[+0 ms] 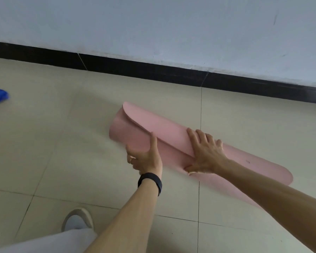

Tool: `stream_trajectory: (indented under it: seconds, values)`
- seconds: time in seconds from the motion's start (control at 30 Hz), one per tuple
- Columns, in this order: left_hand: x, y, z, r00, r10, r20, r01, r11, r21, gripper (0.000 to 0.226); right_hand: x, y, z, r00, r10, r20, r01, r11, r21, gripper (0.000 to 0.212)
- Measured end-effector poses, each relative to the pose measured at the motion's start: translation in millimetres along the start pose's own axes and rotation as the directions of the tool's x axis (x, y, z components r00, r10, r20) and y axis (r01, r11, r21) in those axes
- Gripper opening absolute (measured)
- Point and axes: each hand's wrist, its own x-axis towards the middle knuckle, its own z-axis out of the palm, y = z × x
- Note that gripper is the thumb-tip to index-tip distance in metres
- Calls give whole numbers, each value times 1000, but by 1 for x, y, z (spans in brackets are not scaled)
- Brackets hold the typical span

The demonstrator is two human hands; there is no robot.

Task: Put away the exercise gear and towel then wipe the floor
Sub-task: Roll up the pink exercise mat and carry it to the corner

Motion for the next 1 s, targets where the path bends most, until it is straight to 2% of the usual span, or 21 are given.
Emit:
stream_trajectory:
  seconds: [0.03, 0.07, 0.1, 0.17, 0.27, 0.37, 0.43, 0.5, 0.6, 0.73, 0.8, 0.87, 1.0]
  values:
    - [3, 11, 4, 986, -143, 84, 153, 980, -129, 117, -2, -2, 1, 1000, 4, -8, -4, 1000, -7, 140]
    - [6, 21, 7, 968, -209, 140, 231, 959, -166, 129, -5, -5, 3, 1000, 9, -18, -9, 1000, -18, 139]
    - [9, 27, 9, 958, -242, 153, 262, 956, -129, 137, -8, -8, 5, 1000, 12, -29, -13, 999, -32, 138]
    - [16, 25, 11, 955, -273, 119, 277, 961, -16, 146, -15, -14, 11, 1000, 15, -26, -16, 998, -54, 139]
    - [17, 13, 12, 941, -303, 150, 317, 945, -79, 156, -17, -14, 9, 1000, 4, 21, -3, 1000, -27, 136]
    - [17, 12, 13, 930, -323, 176, 346, 930, -122, 153, -8, -11, -4, 999, 36, 27, -39, 988, 150, 114]
    - [18, 16, 15, 940, -296, 170, 318, 941, -120, 146, 1, -9, -14, 995, 73, 70, -89, 961, 262, 98]
    - [18, 23, 16, 962, -222, 161, 243, 963, -121, 138, 8, -5, -21, 988, 95, 122, -132, 928, 349, 89]
    - [18, 47, 20, 984, -85, 154, 101, 989, -104, 127, 15, 4, -33, 983, 96, 157, -164, 840, 517, 87]
    - [1, 106, 32, 953, 188, 240, -176, 982, -71, 121, 17, 10, -81, 988, 151, 43, -125, 592, 797, 84]
    - [-16, 145, 39, 890, 348, 295, -337, 937, -89, 121, 21, 13, -119, 973, 221, -62, -40, 431, 901, 77]
    - [-37, 184, 45, 791, 504, 346, -486, 862, -145, 121, 22, 18, -163, 947, 281, -157, 68, 303, 951, 65]
    - [-75, 245, 47, 534, 731, 424, -715, 659, -236, 122, 11, 26, -248, 880, 333, -339, 308, 144, 940, 75]
